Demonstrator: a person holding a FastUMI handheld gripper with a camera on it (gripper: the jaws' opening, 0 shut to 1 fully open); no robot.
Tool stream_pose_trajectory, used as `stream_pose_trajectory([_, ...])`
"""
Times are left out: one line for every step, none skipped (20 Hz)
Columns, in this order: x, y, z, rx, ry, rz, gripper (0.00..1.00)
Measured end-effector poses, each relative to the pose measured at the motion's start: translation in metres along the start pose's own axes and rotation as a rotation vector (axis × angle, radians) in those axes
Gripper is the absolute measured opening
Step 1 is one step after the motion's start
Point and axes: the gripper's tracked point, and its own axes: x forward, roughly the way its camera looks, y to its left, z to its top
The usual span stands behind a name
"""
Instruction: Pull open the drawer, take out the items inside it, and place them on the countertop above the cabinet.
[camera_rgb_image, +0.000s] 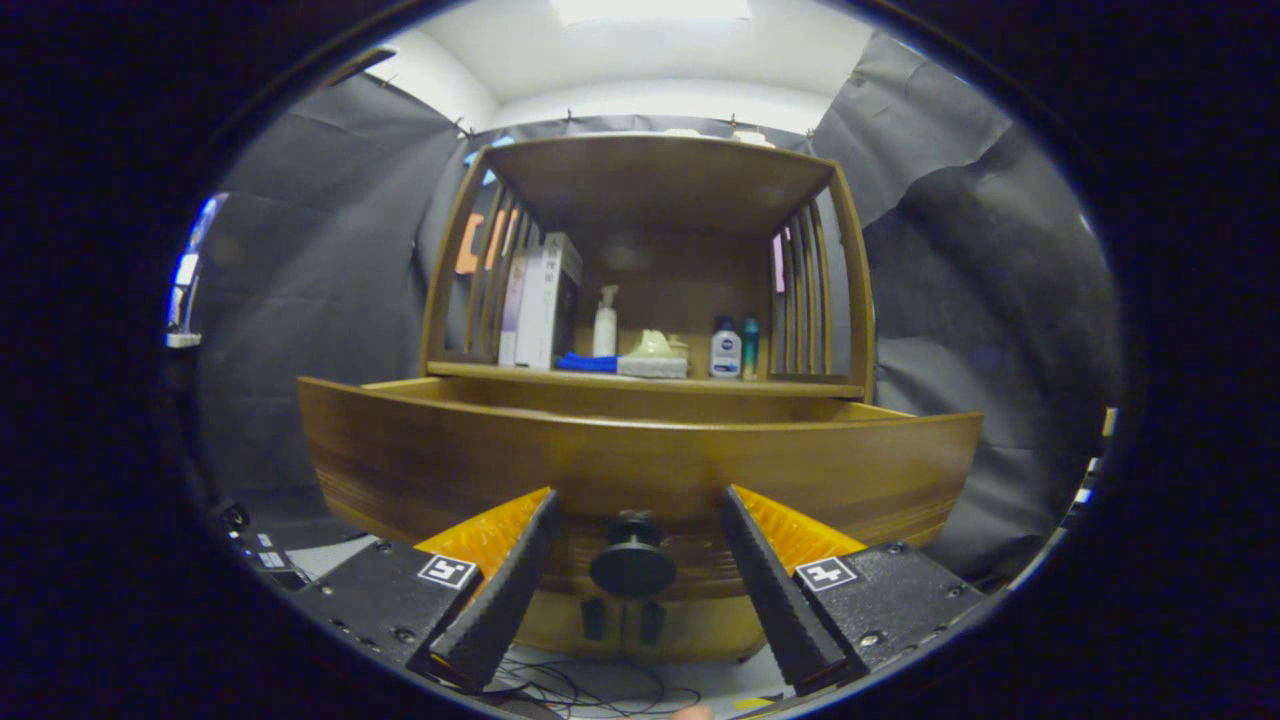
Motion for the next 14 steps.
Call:
stream_pose_trajectory([-0.0039, 0.0032, 0.0019, 0.019, -0.005, 0.013, 1.00])
stream_pose_trajectory([0.0008, 0.0036, 0.0065, 0.025, -0.011, 0.007, 1.00])
stream_pose_trajectory([0.0004, 0.0032, 0.0005, 0.022, 0.004, 0.008, 0.98])
stream_pose_trajectory([0.0014, 0.0032, 0.0039, 0.020, -0.009, 0.007, 0.98])
stream_pose_trajectory([0.0016, 0.0030, 0.0005, 0.012, 0.002, 0.006, 0.98])
stream_pose_trajectory([0.0011, 0.0030, 0.0020, 0.014, -0.006, 0.008, 0.98])
stream_pose_trajectory([0.0023, 0.0045, 0.0006, 0.016, 0.001, 0.009, 0.98])
stream_pose_trajectory([0.0024, 0.0046, 0.0027, 0.012, -0.003, 0.009, 0.98])
stream_pose_trajectory([0.0024, 0.0041, 0.0007, 0.008, 0.007, 0.008, 0.98])
stream_pose_trajectory([0.0020, 0.0040, 0.0018, 0.008, 0.006, 0.007, 0.98])
stream_pose_trajectory([0.0027, 0.0047, 0.0012, 0.011, 0.010, 0.008, 0.98])
stream_pose_trajectory([0.0029, 0.0051, 0.0021, 0.013, 0.008, 0.008, 0.98])
stream_pose_trajectory([0.0028, 0.0053, 0.0015, 0.015, 0.010, 0.009, 0.98])
stream_pose_trajectory([0.0035, 0.0062, 0.0020, 0.017, 0.014, 0.009, 0.98])
